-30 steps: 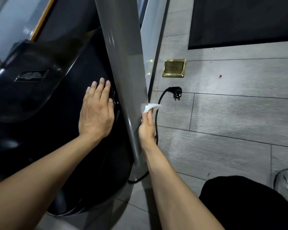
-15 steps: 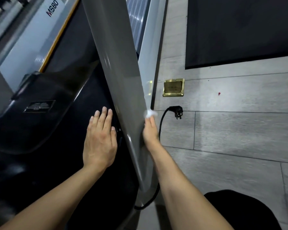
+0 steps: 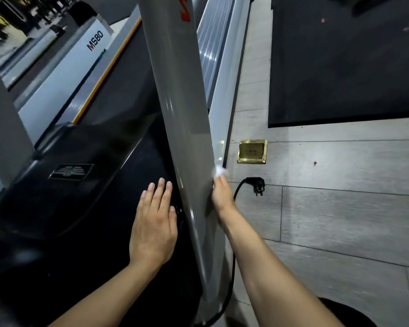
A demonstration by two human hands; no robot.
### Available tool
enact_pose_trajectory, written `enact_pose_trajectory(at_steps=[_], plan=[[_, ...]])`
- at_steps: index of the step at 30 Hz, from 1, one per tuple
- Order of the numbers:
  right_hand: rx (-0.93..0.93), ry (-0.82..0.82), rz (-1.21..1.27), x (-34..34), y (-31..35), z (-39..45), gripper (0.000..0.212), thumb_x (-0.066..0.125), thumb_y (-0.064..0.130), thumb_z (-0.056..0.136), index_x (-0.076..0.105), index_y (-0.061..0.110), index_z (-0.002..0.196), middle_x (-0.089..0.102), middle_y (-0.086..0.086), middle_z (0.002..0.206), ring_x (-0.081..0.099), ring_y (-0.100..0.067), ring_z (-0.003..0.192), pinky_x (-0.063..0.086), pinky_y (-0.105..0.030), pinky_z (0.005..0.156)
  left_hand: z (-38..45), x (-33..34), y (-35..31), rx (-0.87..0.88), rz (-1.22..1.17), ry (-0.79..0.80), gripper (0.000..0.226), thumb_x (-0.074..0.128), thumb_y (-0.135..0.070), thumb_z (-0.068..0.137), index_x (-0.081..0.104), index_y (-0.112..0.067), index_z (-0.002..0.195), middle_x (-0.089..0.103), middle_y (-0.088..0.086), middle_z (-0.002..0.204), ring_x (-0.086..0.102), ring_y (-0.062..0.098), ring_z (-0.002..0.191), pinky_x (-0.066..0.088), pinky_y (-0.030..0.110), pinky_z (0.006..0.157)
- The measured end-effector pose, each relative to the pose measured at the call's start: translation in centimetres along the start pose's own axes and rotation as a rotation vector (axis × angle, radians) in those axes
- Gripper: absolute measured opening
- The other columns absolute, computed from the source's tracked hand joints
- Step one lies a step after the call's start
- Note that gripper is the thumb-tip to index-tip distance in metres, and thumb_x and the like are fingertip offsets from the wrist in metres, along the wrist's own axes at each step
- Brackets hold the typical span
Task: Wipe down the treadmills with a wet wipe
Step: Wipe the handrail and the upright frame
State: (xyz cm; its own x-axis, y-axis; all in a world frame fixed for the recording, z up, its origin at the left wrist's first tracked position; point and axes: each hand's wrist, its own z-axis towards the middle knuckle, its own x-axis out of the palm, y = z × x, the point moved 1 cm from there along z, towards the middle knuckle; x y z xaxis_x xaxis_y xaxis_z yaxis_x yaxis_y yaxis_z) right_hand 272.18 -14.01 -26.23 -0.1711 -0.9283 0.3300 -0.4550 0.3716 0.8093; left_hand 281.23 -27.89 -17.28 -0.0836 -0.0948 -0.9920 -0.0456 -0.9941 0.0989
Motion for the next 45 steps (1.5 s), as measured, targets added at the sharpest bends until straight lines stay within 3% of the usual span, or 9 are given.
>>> enact_pose_trajectory(at_steps=[10,13,17,22,29,33,35,39,45], plan=[[-0.675,-0.023,-0.312,4.1,6.3,-8.0,0.052,0.034,0.019,0.108,0.022,0.012,0.157,0.020,-0.007,0.166,0.011,-0.011,0.154,0.009,-0.025,0.125,0.0,-0.1,-0.1,0.034,0.000,-0.035,0.058,0.025,-0.030,0.104,0.032,-0.009,0.158,0.027,0.007,0.166,0.019,0.023,0.155,0.012,0.039,0.126],[-0.567,-0.029,-0.444,3.8,4.3,-9.6,0.057,0.026,0.032,0.106,0.023,0.008,0.157,0.020,-0.011,0.165,0.007,-0.011,0.151,0.012,-0.036,0.126,0.0,0.0,0.1,0.028,0.028,-0.038,0.058,0.024,-0.030,0.104,0.030,-0.010,0.158,0.026,0.008,0.166,0.019,0.023,0.155,0.012,0.038,0.126],[-0.626,-0.065,-0.411,5.8,12.0,-6.6,0.054,0.026,0.028,0.109,0.015,0.013,0.160,0.015,-0.006,0.167,0.008,-0.016,0.154,-0.005,-0.016,0.121,0.2,0.2,0.0,0.025,0.062,-0.022,0.060,0.021,-0.030,0.103,0.027,-0.008,0.158,0.025,0.007,0.167,0.020,0.024,0.155,0.011,0.038,0.125],[-0.662,-0.068,-0.463,6.6,13.0,-6.3,0.054,0.029,0.027,0.110,0.012,0.014,0.160,0.010,-0.009,0.168,0.007,-0.019,0.154,-0.001,-0.020,0.119,0.3,0.2,0.1,0.011,0.043,-0.005,0.059,0.016,-0.031,0.104,0.020,-0.012,0.160,0.018,0.004,0.169,0.011,0.020,0.157,0.007,0.036,0.126],[-0.491,-0.160,-0.256,1.7,2.4,-10.1,0.040,0.049,0.010,0.102,0.048,0.016,0.141,0.029,0.010,0.160,0.023,0.017,0.140,0.026,-0.010,0.112,0.3,0.1,0.0,0.024,-0.002,-0.023,0.059,0.026,-0.030,0.102,0.033,-0.009,0.157,0.028,0.006,0.166,0.022,0.023,0.155,0.015,0.040,0.125],[-0.363,-0.281,-0.105,1.4,4.9,-7.4,0.044,0.049,0.001,0.096,0.048,0.032,0.128,0.065,0.013,0.113,0.064,-0.007,0.099,0.044,-0.009,0.077,0.2,-0.1,0.0,0.028,-0.021,-0.035,0.059,0.028,-0.029,0.101,0.036,-0.010,0.156,0.031,0.006,0.165,0.024,0.023,0.154,0.013,0.038,0.125],[-0.382,-0.283,-0.117,1.5,5.7,-6.2,0.056,0.048,0.001,0.096,0.045,0.033,0.141,0.065,0.012,0.119,0.066,-0.012,0.101,0.045,-0.007,0.079,0.2,-0.2,0.0,0.027,-0.030,-0.040,0.059,0.029,-0.029,0.101,0.036,-0.010,0.156,0.031,0.006,0.165,0.024,0.023,0.154,0.013,0.038,0.125],[-0.433,-0.127,-0.070,3.0,4.6,-7.1,0.047,0.043,0.016,0.103,0.041,0.032,0.147,0.038,0.024,0.149,0.032,0.011,0.140,0.023,-0.015,0.119,0.2,0.1,0.2,0.029,-0.030,-0.039,0.058,0.027,-0.029,0.102,0.033,-0.011,0.157,0.028,0.005,0.166,0.021,0.021,0.155,0.013,0.039,0.125],[-0.540,-0.035,-0.074,5.1,11.6,-4.1,0.051,0.026,0.035,0.110,0.024,0.020,0.158,0.017,0.011,0.165,0.010,0.006,0.150,0.006,-0.009,0.118,0.1,0.4,0.2,0.024,-0.040,-0.042,0.058,0.028,-0.029,0.102,0.035,-0.011,0.156,0.030,0.005,0.165,0.024,0.023,0.154,0.014,0.039,0.124]])
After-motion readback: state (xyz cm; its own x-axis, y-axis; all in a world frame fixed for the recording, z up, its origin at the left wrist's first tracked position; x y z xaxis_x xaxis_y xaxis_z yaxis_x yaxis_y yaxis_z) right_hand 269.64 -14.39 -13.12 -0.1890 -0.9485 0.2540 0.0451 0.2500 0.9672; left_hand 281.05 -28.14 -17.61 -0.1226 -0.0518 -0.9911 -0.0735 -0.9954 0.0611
